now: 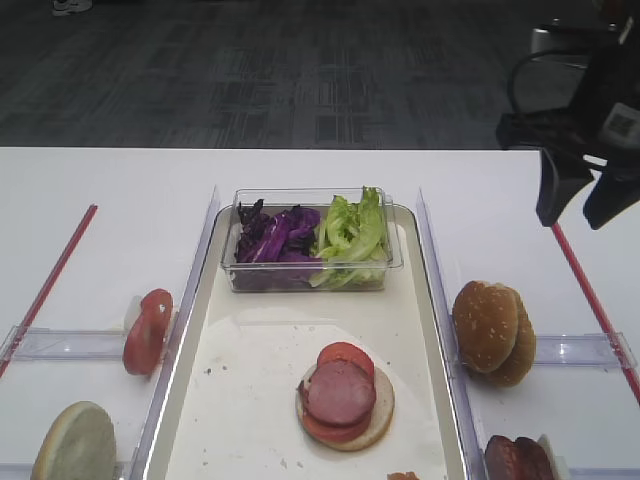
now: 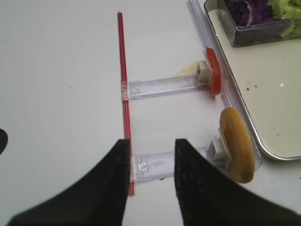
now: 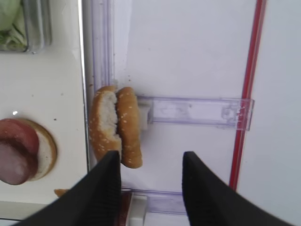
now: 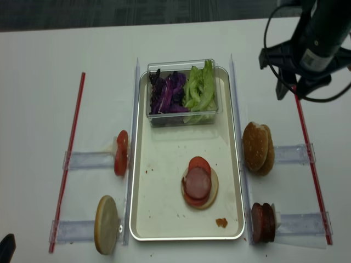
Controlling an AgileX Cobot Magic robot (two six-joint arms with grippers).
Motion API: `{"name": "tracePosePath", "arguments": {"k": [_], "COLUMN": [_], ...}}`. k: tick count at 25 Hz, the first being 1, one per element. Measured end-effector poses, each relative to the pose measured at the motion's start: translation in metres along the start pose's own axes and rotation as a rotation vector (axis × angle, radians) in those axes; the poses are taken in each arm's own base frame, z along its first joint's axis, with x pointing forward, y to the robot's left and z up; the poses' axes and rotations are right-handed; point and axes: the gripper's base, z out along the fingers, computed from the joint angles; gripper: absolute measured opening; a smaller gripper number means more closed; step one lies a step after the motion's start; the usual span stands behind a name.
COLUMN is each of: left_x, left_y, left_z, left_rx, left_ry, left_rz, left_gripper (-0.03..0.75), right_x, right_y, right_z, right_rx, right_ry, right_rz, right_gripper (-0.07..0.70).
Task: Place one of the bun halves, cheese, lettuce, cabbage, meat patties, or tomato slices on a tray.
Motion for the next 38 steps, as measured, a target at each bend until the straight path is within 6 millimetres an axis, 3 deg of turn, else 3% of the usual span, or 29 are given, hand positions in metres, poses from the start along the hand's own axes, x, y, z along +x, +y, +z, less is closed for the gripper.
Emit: {"name": "tracePosePath", "arguments": {"k": [1, 2, 7, 17, 26, 38], "left_x": [0.0, 0.0, 0.0, 0.0, 0.0, 0.0], "left_y": [0.0, 0.0, 0.0, 0.0, 0.0, 0.0], "left_z": [0.0, 0.0, 0.0, 0.0, 0.0, 0.0], "left_rx": [0.0, 0.0, 0.0, 0.0, 0.0, 0.0], "left_ry": [0.0, 0.0, 0.0, 0.0, 0.0, 0.0], "left_rz": [0.0, 0.0, 0.0, 0.0, 0.0, 0.0], "left_gripper": [0.0, 0.225, 0.225, 0.225, 0.225, 0.225], "right_x": [0.002, 0.005, 0.016, 0.04, 0.087, 0.168], "right_y": [-0.005, -0.009, -0.024, -0.029, -0.032, -0.036], "right_z": [-0.002, -0.004, -0.012, -0.015, -0.026, -0.045], "right_rx": [0.003, 0.004, 0.025, 0.046, 0.053, 0.036], "right_ry": [-0.004, -0.008, -0.025, -0.02, -0.061, -0.221], "right_rz": [0.006, 0.011, 0.027, -0.029, -0.04, -0.062], "right_gripper": [0.338, 0.337, 0.337, 0.338, 0.338, 0.337]}}
